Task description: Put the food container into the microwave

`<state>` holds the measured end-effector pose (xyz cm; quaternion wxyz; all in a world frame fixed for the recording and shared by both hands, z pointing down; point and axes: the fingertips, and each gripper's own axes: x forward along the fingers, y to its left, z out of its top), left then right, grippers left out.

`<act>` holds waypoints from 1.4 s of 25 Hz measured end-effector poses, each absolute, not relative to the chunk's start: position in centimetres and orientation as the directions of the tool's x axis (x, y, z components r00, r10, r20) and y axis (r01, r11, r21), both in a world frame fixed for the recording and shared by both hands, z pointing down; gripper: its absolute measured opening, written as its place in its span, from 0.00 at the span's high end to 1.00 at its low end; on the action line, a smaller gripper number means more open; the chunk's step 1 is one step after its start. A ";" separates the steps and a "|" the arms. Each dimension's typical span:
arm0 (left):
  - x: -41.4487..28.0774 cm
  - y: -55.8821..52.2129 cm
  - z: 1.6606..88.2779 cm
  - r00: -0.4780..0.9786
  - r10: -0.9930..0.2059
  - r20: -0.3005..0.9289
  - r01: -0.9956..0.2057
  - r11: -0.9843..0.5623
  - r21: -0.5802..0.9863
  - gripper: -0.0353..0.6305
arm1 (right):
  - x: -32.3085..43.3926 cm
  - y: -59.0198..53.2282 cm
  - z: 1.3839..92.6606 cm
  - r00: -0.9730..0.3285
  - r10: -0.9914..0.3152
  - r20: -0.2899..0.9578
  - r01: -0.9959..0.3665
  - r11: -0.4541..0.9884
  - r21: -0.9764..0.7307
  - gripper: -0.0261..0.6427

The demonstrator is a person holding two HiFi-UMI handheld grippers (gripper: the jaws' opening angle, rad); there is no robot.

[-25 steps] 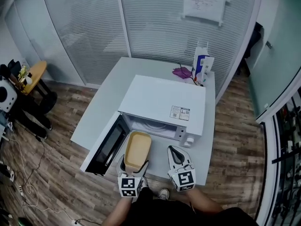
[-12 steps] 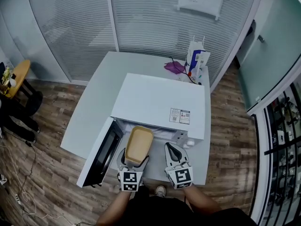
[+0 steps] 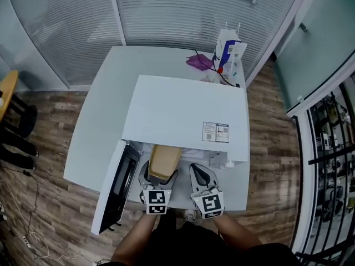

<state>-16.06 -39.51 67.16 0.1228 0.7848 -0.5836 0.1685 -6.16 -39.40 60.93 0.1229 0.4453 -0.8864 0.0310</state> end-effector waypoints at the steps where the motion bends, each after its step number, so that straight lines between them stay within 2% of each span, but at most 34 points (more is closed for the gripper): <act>1: -16.0 -39.9 67.4 0.266 -0.874 0.408 -0.956 -0.294 -0.006 0.22 | -6.2 -39.5 61.3 -0.569 -0.782 0.252 -0.798 0.599 0.056 0.95; 8: -15.2 -43.6 68.5 0.304 -0.865 0.400 -0.943 -0.332 -0.001 0.22 | -6.3 -40.1 63.5 -0.547 -0.777 0.310 -0.804 0.592 0.064 0.95; 28: -14.2 -50.8 70.7 0.219 -0.879 0.424 -0.964 -0.262 -0.046 0.22 | -4.7 -40.5 65.8 -0.481 -0.800 0.358 -0.840 0.538 0.071 0.95; 35: -14.5 -50.0 71.3 0.204 -0.871 0.446 -0.972 -0.235 -0.016 0.16 | -4.2 -40.1 65.5 -0.477 -0.807 0.348 -0.844 0.532 0.075 0.95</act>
